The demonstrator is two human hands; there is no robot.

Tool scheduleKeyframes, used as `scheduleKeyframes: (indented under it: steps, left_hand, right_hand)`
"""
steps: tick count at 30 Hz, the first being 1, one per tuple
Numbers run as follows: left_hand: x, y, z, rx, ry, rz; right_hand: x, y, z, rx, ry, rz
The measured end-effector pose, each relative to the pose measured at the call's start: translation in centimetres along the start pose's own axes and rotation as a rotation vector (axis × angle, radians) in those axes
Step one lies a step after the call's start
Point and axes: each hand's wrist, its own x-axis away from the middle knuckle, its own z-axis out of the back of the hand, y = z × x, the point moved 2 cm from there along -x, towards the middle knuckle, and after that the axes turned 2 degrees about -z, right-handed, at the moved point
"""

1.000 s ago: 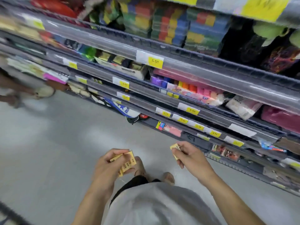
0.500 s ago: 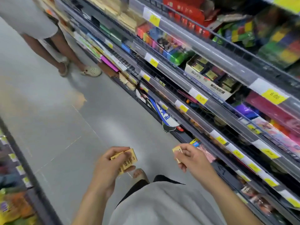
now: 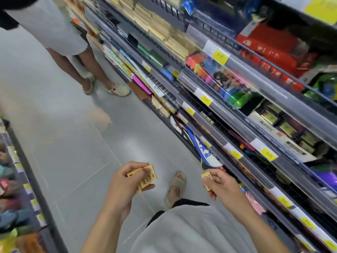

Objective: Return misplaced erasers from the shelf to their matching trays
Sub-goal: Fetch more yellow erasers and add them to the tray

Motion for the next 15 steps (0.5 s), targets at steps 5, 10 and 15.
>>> scheduleKeyframes:
  steps: [5, 10, 15]
  left_hand:
    - [-4.8, 3.7, -0.2, 0.002, 0.040, -0.001]
    - [-9.9, 9.0, -2.4, -0.013, -0.027, -0.049]
    - [-14.6, 16.3, -6.8, -0.071, -0.230, -0.151]
  right_hand:
    - [-6.2, -6.4, -0.8, 0.008, -0.031, 0.055]
    - [-9.5, -13.0, -0.6, 0.039, -0.096, 0.219]
    - [-10.0, -18.8, 0.6, 0.087, 0.037, 0.367]
